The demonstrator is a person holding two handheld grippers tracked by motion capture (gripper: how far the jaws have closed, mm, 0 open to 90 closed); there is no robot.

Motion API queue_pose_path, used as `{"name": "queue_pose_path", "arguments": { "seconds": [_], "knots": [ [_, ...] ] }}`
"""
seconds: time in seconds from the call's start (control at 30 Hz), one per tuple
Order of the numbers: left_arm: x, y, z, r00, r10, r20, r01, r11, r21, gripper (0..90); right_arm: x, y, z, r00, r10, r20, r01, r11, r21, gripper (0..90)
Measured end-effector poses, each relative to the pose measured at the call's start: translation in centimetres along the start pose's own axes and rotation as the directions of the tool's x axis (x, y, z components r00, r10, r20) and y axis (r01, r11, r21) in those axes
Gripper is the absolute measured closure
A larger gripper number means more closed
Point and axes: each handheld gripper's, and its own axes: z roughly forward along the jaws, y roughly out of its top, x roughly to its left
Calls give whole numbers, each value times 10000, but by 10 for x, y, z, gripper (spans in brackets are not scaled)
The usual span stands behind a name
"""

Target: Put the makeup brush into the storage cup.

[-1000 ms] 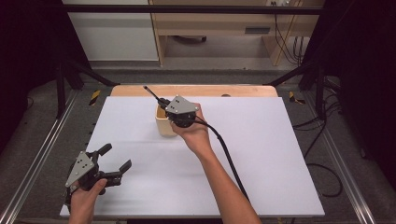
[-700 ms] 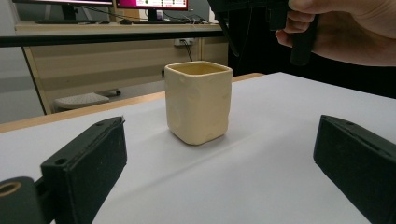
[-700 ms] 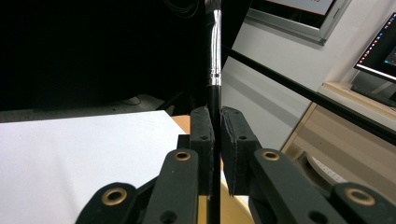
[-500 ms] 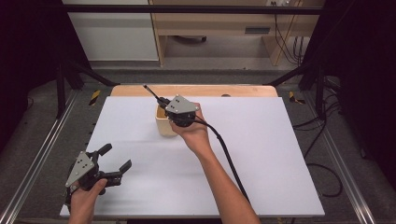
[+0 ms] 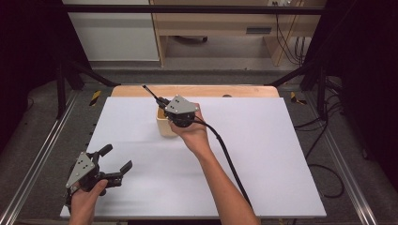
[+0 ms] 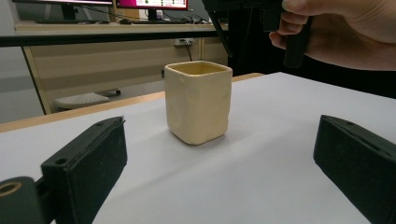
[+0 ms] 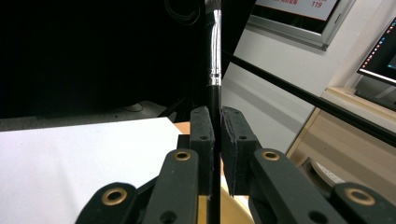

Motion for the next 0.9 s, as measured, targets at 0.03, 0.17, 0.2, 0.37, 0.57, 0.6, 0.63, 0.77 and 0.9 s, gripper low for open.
{"name": "queue_pose_path", "arguments": {
  "seconds": [0.03,0.17,0.2,0.37,0.57,0.6,0.63,0.77,0.9],
  "knots": [
    [0,0,0,10000,5,3,-5,10000,0,25,0,0,0,10000,22,12,-22,10000,-15,836],
    [-1,0,0,10000,11,20,-11,10000,0,24,-1,2,0,10000,31,7,-31,10000,-50,837],
    [-1,0,0,10000,6,22,-6,10000,1,24,0,2,1,10000,26,-10,-26,10000,-52,837],
    [-1,0,0,10000,0,23,0,10000,-16,24,2,1,4,10000,48,-53,-49,10000,-75,837],
    [0,0,0,10000,-32,13,32,10000,-50,25,3,2,8,9999,75,-109,-76,9999,-124,837],
    [0,0,0,10000,-7,17,7,10000,-27,25,3,2,9,9999,78,-110,-79,9999,-125,837],
    [0,0,-1,10000,-10,11,10,10000,-29,24,3,2,9,9999,74,-123,-75,9999,-128,837],
    [0,1,-1,10000,-17,13,17,10000,-59,24,3,1,9,9999,104,-83,-105,9999,-97,837],
    [-1,1,-2,10000,-4,1,4,10000,-43,25,2,1,9,9999,137,-73,-138,9998,-145,837]
  ]
}}
